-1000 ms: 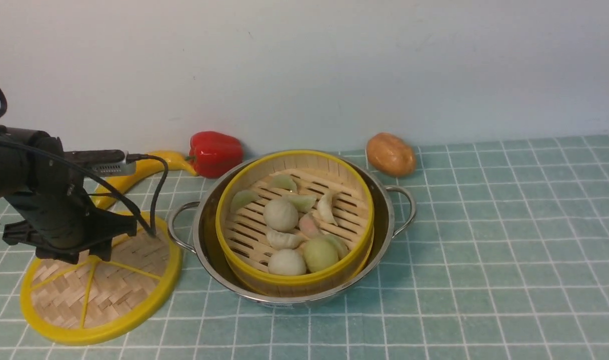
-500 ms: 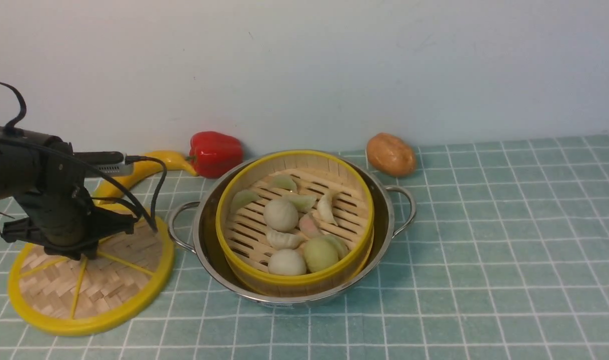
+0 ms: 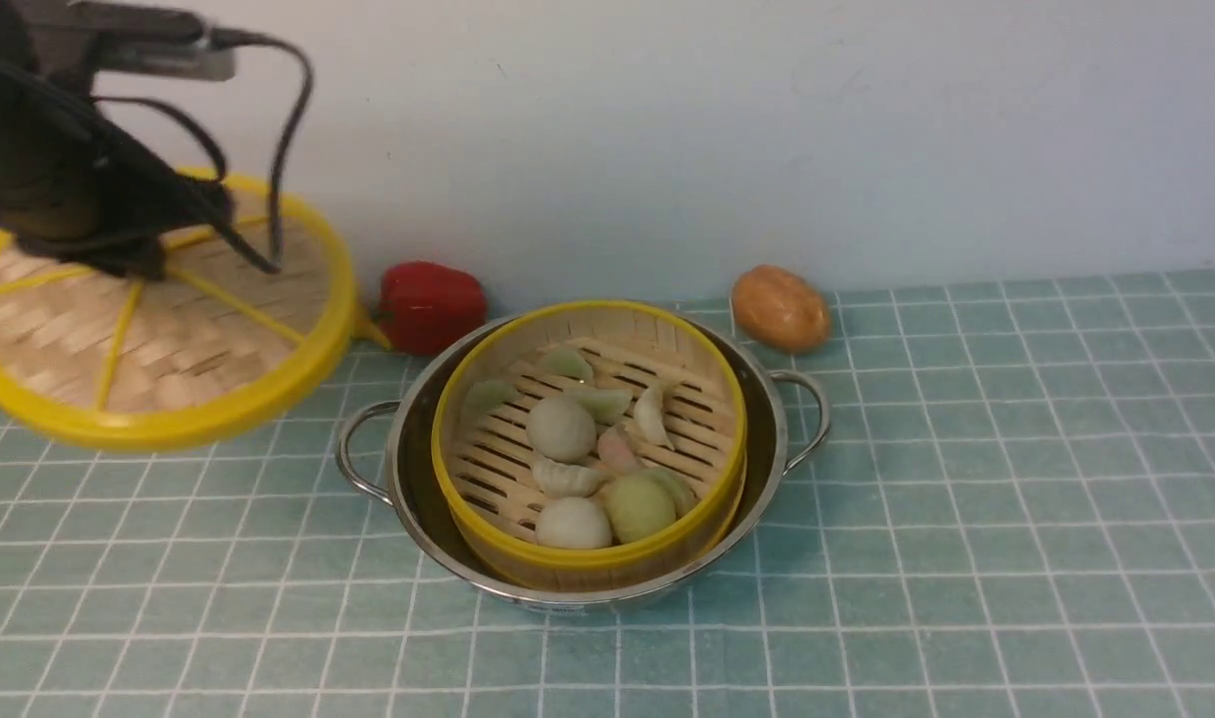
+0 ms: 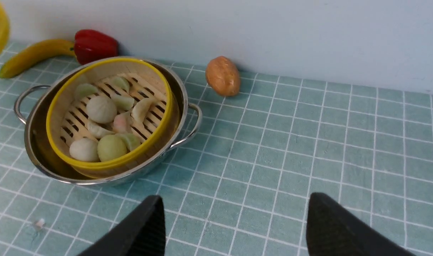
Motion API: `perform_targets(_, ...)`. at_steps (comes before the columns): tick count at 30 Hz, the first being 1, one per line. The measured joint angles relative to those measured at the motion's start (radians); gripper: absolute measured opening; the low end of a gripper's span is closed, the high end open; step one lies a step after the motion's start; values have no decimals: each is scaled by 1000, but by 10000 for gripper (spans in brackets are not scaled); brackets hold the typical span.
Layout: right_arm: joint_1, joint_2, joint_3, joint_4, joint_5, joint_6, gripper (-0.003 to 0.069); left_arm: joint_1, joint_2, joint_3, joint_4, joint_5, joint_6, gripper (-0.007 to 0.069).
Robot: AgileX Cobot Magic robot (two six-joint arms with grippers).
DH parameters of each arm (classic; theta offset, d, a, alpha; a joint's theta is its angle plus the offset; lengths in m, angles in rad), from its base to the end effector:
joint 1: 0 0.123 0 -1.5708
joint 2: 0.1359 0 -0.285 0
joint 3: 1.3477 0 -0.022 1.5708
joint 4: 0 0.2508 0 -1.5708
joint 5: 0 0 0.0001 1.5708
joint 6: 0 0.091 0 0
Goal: Place the steamer in the pot on the blue tablecloth, and put the lid on the steamer.
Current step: 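Place the yellow bamboo steamer lid onto the steamer in the pot with the left gripper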
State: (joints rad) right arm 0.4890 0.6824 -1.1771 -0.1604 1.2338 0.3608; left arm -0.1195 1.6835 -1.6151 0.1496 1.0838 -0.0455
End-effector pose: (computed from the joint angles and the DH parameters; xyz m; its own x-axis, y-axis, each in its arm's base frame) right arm 0.0721 0.0228 0.4329 -0.6162 0.0109 -0.7875 -0.1803 0.9714 0.1545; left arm 0.3633 -0.0315 0.3472 -0.8647 0.1287 -0.4856 0.0759 0.9890 0.1271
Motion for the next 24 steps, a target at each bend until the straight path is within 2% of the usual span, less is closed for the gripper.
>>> perform_targets(5,0,0,0,37,0,1,513,-234,86,-13,-57,-93,11,99)
perform_targets(8,0,0,0,61,0,1,513,-321,150,-13,-36,-128,-31,99)
perform_targets(13,0,0,0,81,0,1,513,-367,216,-13,22,-144,-103,99)
perform_targets(24,0,0,3,83,0,2,513,-366,267,-13,12,-165,-110,99)
